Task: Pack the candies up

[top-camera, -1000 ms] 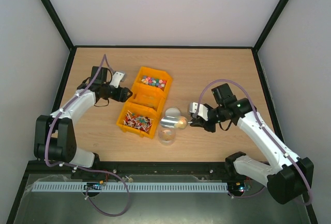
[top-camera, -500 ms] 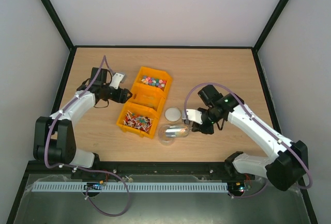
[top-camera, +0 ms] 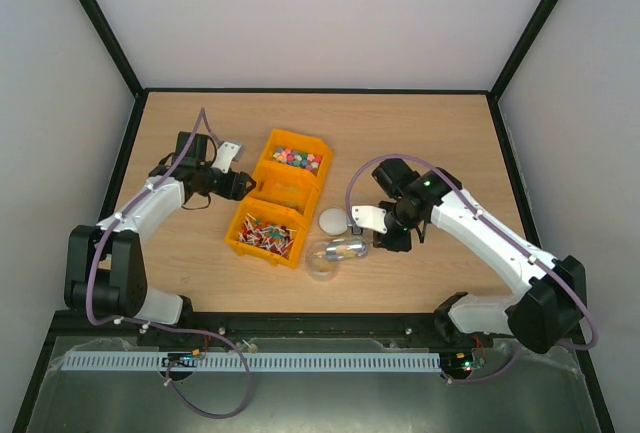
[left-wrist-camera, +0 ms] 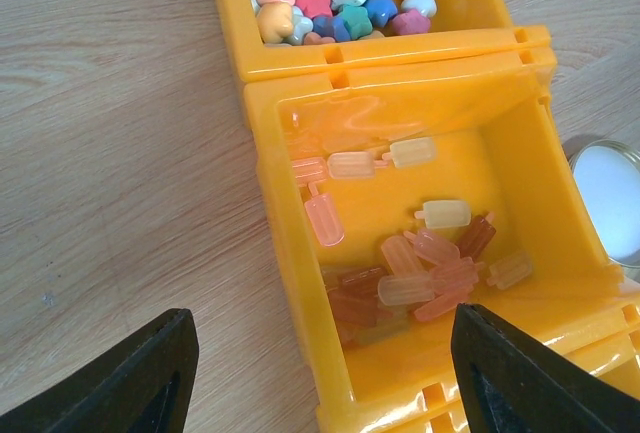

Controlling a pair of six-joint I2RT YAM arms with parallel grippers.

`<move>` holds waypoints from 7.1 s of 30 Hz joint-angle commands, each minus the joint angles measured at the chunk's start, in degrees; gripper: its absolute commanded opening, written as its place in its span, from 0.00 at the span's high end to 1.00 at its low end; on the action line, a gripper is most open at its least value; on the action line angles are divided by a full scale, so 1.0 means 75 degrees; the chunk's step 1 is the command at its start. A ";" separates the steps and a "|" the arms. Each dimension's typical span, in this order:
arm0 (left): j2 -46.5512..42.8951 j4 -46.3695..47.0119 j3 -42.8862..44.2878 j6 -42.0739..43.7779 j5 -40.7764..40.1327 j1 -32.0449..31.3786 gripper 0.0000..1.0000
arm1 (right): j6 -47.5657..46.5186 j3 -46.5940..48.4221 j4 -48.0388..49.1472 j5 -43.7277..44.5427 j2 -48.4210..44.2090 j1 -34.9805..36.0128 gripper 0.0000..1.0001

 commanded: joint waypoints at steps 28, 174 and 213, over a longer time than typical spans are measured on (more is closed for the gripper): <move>0.0934 0.0315 0.0929 0.0257 0.0068 -0.0048 0.31 | 0.0569 0.2255 -0.1032 0.0145 0.1212 -0.0116 0.99; 0.3457 -0.0192 0.3765 0.0741 0.0225 -0.0258 0.50 | 0.1454 0.1663 0.3822 -0.4241 0.2790 -0.2441 0.99; 0.1925 0.0049 0.2226 0.0688 0.0236 -0.0257 0.49 | -0.2722 -0.0611 0.0021 -0.1848 -0.0161 -0.1472 0.99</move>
